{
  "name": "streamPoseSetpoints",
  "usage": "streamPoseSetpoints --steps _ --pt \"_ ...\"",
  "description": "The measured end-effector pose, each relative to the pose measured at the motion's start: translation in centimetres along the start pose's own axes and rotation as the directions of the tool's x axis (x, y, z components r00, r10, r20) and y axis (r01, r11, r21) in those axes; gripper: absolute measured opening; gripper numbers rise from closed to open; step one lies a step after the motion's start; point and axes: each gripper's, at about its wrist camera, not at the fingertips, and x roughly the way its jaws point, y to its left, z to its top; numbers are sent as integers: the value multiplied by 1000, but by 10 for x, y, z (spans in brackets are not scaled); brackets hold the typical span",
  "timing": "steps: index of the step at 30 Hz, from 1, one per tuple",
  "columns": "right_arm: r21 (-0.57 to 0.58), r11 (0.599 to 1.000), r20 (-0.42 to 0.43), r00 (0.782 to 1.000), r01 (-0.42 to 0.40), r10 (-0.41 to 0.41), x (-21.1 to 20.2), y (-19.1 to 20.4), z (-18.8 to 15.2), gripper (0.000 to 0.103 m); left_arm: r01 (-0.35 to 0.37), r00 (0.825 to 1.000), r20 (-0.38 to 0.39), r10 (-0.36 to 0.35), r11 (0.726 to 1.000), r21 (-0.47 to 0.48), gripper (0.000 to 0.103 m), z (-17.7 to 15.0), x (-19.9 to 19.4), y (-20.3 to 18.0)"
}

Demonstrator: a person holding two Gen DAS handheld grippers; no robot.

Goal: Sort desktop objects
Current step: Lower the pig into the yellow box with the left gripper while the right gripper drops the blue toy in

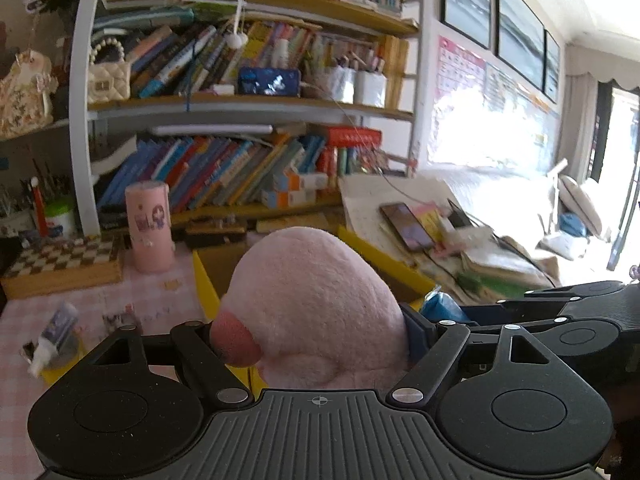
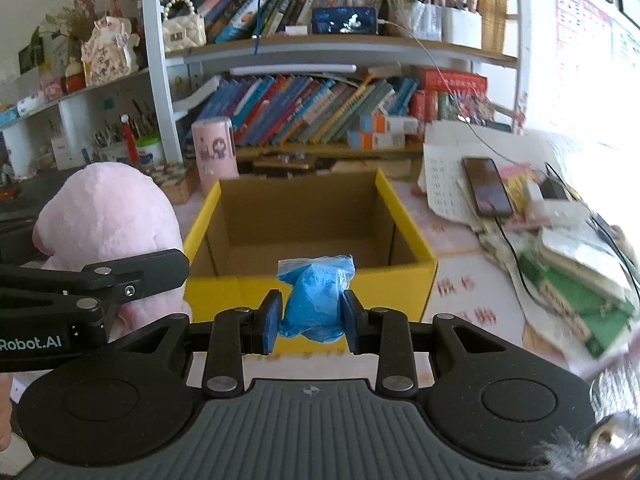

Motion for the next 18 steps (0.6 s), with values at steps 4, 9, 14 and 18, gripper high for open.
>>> streamPoseSetpoints --steps 4,9,14,18 --pt "-13 999 11 999 -42 42 20 -19 20 30 -38 999 21 38 999 0 81 15 16 -8" --pt "-77 994 15 997 -71 73 49 -41 40 30 -70 998 -4 70 997 -26 82 27 42 -10" --pt "-167 980 -11 994 -105 105 81 -60 58 30 -132 991 -24 130 988 -75 82 37 70 -1" --pt "-303 943 -48 990 -138 130 112 -64 71 30 -174 983 -63 170 981 -81 82 45 97 7"
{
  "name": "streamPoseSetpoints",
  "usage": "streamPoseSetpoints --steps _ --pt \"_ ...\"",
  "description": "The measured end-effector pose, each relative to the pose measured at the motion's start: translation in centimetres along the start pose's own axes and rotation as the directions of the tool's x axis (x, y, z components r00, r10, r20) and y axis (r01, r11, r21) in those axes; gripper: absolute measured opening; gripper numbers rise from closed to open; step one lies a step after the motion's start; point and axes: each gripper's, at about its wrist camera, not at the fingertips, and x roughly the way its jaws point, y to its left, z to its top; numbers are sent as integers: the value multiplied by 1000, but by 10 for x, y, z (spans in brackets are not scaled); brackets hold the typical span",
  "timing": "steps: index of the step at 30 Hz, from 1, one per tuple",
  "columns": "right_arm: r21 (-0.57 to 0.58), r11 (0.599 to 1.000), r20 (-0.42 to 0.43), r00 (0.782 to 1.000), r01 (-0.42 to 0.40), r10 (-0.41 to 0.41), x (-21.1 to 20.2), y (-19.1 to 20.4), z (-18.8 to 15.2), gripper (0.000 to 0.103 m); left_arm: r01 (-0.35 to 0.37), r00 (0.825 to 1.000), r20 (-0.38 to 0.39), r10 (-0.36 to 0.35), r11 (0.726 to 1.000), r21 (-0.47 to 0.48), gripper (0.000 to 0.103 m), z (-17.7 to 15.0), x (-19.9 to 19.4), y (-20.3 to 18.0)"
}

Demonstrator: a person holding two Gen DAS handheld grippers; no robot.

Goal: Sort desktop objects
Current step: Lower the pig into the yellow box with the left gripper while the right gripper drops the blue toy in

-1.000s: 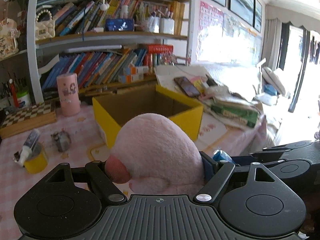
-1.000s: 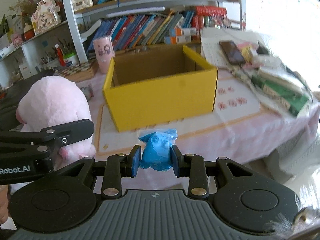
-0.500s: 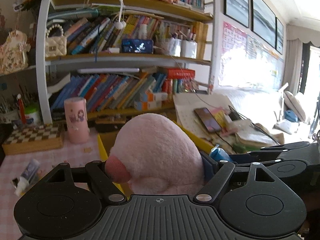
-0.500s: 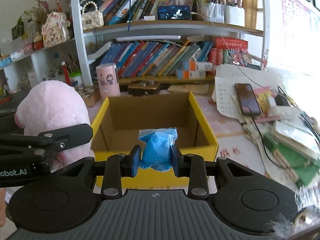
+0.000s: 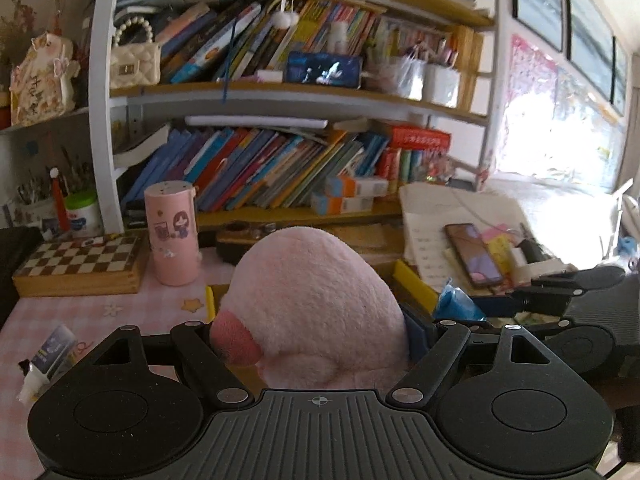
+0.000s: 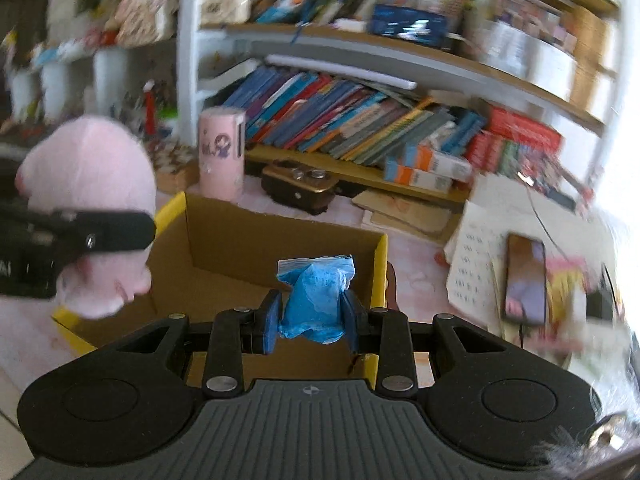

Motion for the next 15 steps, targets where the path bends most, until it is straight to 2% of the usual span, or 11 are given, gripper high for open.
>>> streamPoseSetpoints --steps 4,9,12,15 --pt "-162 986 -55 998 -48 40 32 -2 8 30 -25 998 -49 28 999 47 82 3 29 -4" --pt "-376 917 -147 986 -132 82 72 6 12 30 -23 988 -153 33 998 65 82 4 67 -4" --pt "-463 870 -187 978 -169 90 93 12 12 30 -22 977 -210 43 995 102 82 2 88 -8" --pt "-526 829 -232 970 -191 76 113 15 10 30 -13 955 -293 47 993 117 82 -1 107 -10"
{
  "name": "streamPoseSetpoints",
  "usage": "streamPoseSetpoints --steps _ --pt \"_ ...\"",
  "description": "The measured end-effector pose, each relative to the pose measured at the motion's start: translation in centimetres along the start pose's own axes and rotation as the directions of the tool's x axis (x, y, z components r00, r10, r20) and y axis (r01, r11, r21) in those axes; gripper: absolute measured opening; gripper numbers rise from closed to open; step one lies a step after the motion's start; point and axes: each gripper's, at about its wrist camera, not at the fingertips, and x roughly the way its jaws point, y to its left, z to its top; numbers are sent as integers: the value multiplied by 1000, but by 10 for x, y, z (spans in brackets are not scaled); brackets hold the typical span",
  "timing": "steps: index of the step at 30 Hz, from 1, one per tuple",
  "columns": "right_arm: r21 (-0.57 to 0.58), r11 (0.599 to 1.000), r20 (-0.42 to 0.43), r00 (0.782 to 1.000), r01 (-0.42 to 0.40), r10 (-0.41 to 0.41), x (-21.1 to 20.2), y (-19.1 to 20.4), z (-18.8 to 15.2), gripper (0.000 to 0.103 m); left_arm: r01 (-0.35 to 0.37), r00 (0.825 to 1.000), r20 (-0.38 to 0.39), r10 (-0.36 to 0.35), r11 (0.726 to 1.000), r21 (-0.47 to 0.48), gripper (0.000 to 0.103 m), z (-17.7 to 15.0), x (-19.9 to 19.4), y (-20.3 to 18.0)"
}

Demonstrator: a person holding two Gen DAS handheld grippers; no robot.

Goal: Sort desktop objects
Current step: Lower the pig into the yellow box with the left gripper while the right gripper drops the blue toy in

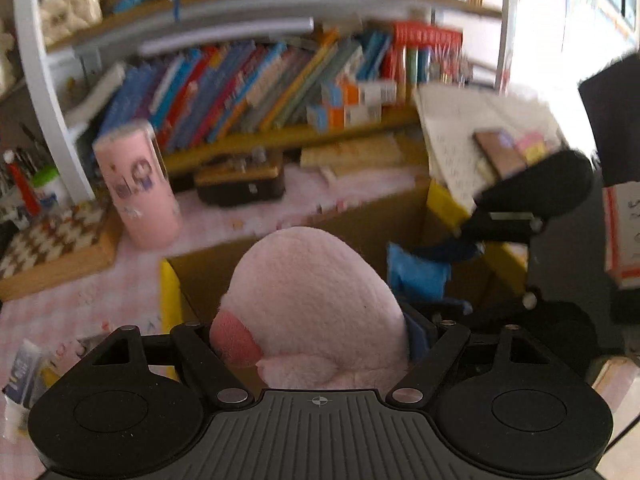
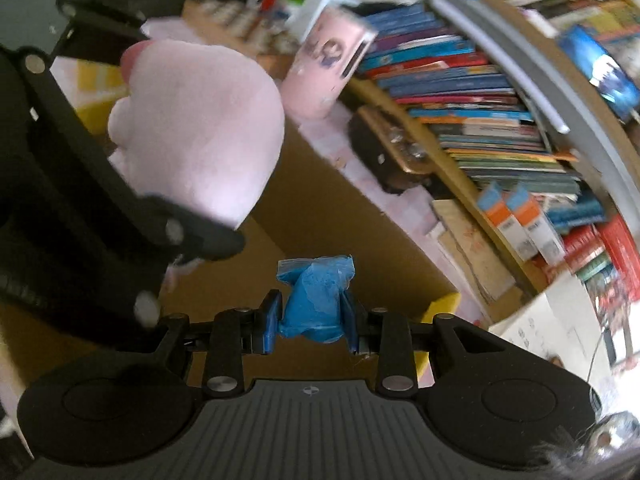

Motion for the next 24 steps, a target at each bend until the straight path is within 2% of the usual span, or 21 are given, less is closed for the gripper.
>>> streamPoseSetpoints --steps 3,6,9,13,18,24 --pt "-106 994 -46 999 4 -9 18 1 1 30 11 998 -62 -11 1000 5 82 -1 15 -2" --pt "-203 979 -81 997 -6 -10 30 3 -2 30 -29 993 -111 31 999 23 82 -3 29 -2" --pt "-235 972 -115 993 -30 3 40 1 -5 30 -23 987 -158 23 1000 2 83 -2 37 1" --pt "-239 969 -154 988 -57 20 50 -2 -9 29 -32 984 -174 35 999 20 84 -2 38 0" --pt "-257 964 -148 988 -75 37 51 1 -7 30 -19 985 -172 27 999 44 85 -2 37 -3" --pt "-262 961 -132 990 -90 57 50 1 -6 31 -75 988 -128 86 993 91 87 -4 34 -9"
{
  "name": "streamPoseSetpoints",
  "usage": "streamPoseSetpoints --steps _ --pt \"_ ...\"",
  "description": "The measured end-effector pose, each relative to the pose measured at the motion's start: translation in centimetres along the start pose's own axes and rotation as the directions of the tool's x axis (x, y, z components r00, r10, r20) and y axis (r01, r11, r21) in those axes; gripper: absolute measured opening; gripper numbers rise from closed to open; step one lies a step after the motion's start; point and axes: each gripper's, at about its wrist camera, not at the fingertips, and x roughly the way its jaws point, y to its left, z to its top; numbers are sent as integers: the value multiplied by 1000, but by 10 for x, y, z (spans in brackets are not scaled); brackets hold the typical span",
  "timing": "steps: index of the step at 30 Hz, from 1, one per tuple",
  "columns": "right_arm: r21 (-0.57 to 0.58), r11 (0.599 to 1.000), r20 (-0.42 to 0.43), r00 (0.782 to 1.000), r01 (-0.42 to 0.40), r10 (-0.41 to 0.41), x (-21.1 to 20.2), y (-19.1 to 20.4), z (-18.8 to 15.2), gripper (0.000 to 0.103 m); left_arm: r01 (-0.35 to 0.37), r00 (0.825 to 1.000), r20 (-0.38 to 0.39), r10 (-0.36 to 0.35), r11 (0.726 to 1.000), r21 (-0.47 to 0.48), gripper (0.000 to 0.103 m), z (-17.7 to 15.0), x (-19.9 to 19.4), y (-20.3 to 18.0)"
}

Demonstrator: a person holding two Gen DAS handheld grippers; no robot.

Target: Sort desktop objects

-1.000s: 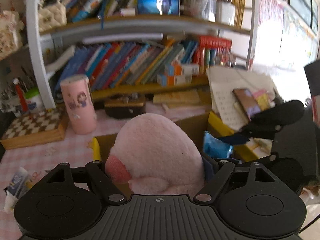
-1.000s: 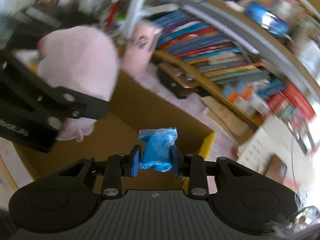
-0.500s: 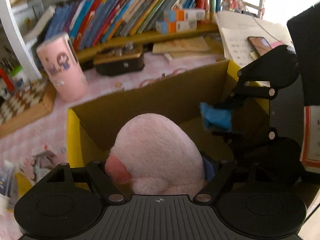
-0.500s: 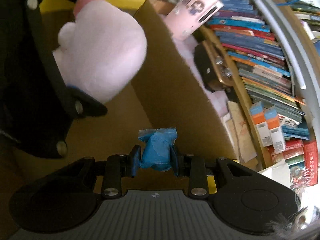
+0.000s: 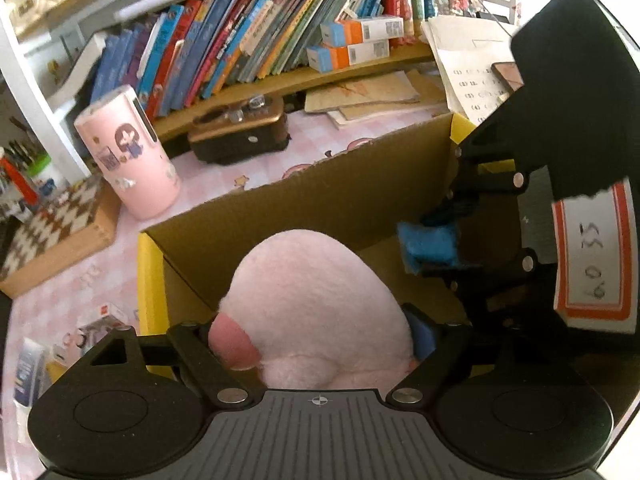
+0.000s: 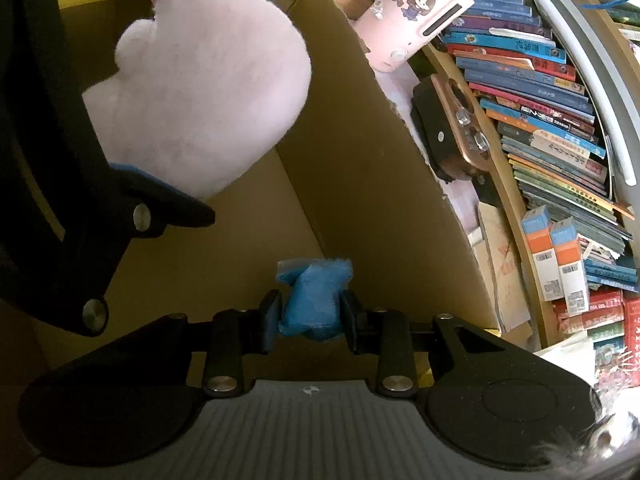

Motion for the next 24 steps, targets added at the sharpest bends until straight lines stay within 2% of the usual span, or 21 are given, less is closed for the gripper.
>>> streamPoseSetpoints --steps 2,3,5,7,10,14,17,21,24 --pt "3 1000 21 1000 -11 11 -3 -1 0 46 -23 999 32 22 1000 6 87 -1 -4 -1" --pt "7 1000 34 999 -15 15 -5 -2 0 49 -42 997 62 42 999 5 89 -2 -8 -2" --pt "22 1000 55 998 -14 12 -9 -4 0 49 -74 988 135 74 997 -2 90 -5 -19 -1" --pt "43 999 75 997 -8 5 -15 -6 -1 49 -62 979 195 63 998 -11 90 -7 -29 2" --pt "96 995 121 993 -9 -3 -30 -11 -3 51 -51 967 248 56 998 -27 92 -8 -46 7" --pt "211 977 187 982 -28 -12 -58 -23 -8 53 -64 946 314 81 996 -64 95 -10 -71 14" --pt "348 937 233 971 -38 -48 -82 -33 -13 53 -66 926 364 101 992 -109 98 -13 -96 20" --pt "525 850 309 942 -51 -135 -115 -41 -20 53 -63 891 430 142 979 -193 102 -23 -129 28" --pt "620 783 334 920 -51 -204 -140 -37 -27 54 -73 872 460 167 974 -216 103 -31 -146 33"
